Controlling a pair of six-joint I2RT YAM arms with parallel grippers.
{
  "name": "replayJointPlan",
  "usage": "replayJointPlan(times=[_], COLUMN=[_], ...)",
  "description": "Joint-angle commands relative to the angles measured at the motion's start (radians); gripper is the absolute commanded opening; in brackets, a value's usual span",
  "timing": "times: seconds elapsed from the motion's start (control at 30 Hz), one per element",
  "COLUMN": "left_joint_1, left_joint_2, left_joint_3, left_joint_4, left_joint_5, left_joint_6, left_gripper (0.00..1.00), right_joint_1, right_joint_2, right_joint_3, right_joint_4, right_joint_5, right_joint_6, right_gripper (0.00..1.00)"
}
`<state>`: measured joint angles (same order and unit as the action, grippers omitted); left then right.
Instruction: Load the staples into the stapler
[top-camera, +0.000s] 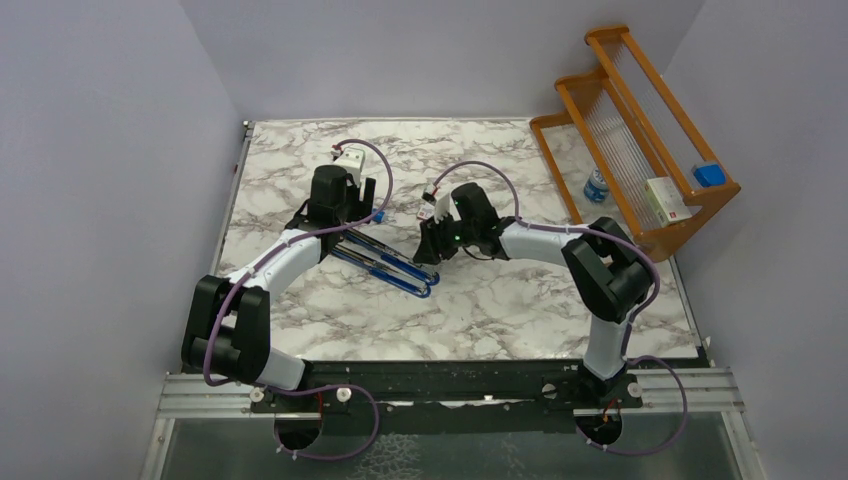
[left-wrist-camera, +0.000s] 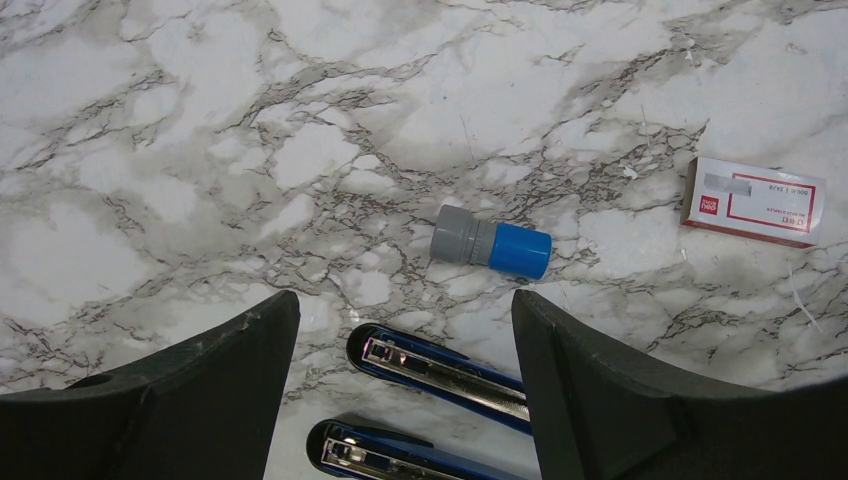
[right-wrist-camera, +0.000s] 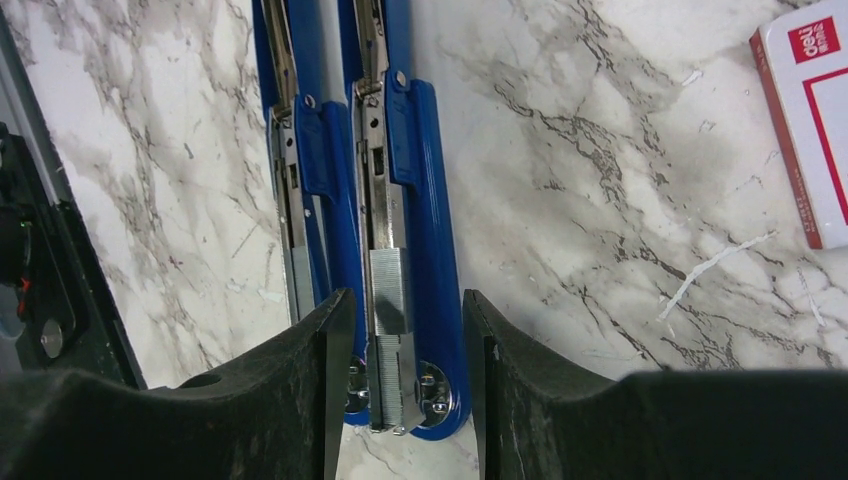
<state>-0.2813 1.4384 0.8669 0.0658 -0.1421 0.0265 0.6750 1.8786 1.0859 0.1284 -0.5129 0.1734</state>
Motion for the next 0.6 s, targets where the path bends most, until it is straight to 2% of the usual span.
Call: replayJointPlan(times=[0.0,0.57], left_joint_1=[0.005,0.005], left_joint_2=[-0.028,-0.031], left_joint_3=[-0.019,-0.020], left_joint_4=[0.031,0.030], left_joint_5=[0.021,0.024], left_joint_6=[-0.007,-0.007], left_gripper=[0.81,0.81], right_joint_1=[0.005,0.005], right_joint_2=[0.025,0.032], right_joint_3=[0.026,0.028], right_joint_4=[-0.036,-0.049], right_joint_5=[-0.013,-0.062], right_joint_6=[-0.027,-0.050], right_gripper=[0.47,0.43])
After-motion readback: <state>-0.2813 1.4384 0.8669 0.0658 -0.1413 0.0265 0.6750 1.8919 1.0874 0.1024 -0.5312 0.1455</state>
